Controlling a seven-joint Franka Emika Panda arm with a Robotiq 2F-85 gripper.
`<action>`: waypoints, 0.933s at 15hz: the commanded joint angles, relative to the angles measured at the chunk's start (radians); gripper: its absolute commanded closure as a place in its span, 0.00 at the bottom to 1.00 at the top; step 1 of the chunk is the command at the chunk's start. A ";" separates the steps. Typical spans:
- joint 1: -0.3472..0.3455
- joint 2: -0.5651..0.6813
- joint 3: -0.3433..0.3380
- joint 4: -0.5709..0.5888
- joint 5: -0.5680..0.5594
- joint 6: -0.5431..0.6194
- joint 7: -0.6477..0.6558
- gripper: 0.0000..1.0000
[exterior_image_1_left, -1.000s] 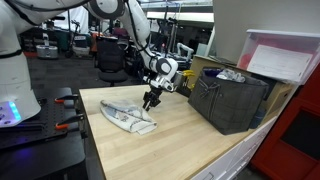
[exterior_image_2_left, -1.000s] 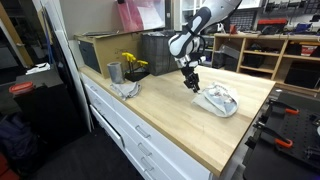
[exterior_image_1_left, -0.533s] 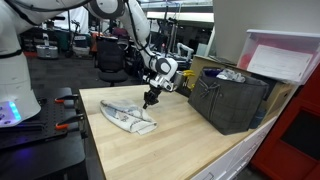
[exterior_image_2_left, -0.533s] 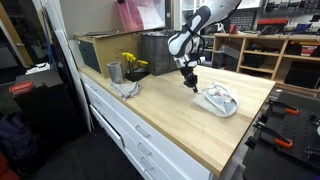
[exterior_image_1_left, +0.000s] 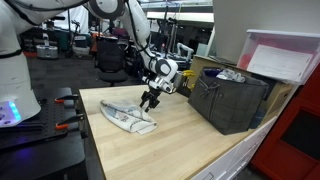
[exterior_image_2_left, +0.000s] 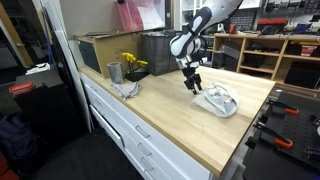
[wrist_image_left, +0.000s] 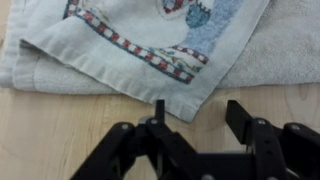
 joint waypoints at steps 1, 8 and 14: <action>-0.018 -0.026 -0.001 -0.058 0.030 -0.004 -0.006 0.55; -0.025 -0.068 -0.003 -0.103 0.055 0.000 0.005 0.99; -0.011 -0.141 -0.005 -0.165 0.069 0.002 0.028 0.99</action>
